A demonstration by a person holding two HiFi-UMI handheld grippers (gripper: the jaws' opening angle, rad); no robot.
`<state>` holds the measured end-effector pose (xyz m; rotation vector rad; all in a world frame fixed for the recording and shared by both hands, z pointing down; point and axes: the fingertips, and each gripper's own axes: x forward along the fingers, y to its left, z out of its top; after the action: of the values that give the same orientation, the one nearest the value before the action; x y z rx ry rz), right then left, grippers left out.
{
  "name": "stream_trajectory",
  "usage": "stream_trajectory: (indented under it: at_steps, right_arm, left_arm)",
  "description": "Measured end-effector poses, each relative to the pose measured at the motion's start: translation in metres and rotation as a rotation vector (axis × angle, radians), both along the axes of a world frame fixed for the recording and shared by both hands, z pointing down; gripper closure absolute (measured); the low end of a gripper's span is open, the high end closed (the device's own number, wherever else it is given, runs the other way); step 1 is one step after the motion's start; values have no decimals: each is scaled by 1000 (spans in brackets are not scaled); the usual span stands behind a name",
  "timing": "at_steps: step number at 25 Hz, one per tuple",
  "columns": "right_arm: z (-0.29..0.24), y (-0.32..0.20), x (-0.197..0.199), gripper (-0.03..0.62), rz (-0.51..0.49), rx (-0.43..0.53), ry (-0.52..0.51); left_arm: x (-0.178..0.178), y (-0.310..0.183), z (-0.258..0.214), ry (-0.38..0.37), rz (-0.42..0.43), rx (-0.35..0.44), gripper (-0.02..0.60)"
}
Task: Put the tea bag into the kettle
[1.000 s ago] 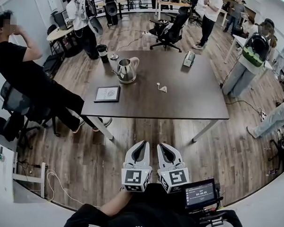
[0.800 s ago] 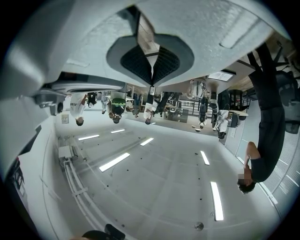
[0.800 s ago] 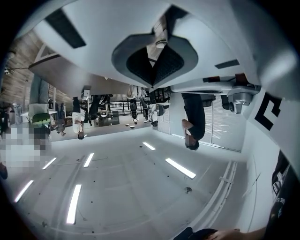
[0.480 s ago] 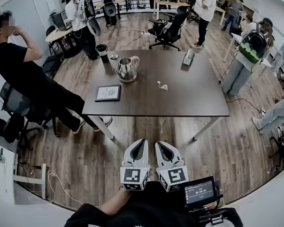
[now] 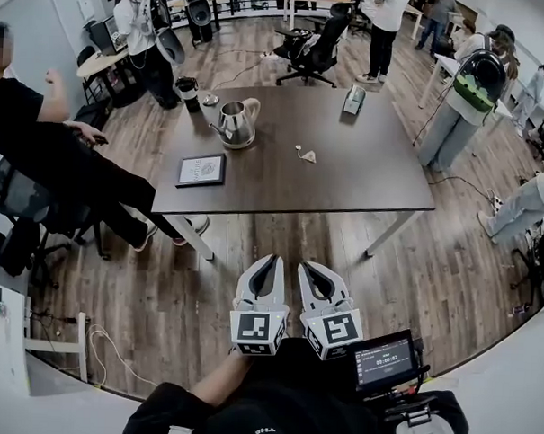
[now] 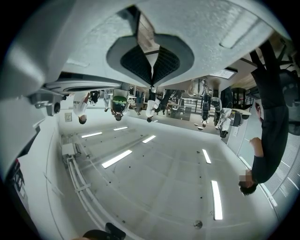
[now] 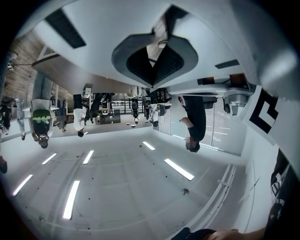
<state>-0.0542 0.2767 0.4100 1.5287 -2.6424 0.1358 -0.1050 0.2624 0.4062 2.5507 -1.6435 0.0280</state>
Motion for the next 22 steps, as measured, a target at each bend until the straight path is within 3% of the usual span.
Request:
stream_trajectory:
  at_steps: [9, 22]
  right_arm:
    - [-6, -4, 16, 588, 42, 48, 43]
    - [19, -41, 38, 588, 103, -69, 33]
  left_arm:
    - [-17, -9, -8, -15, -47, 37, 568]
    - [-4, -29, 17, -56, -12, -42, 568]
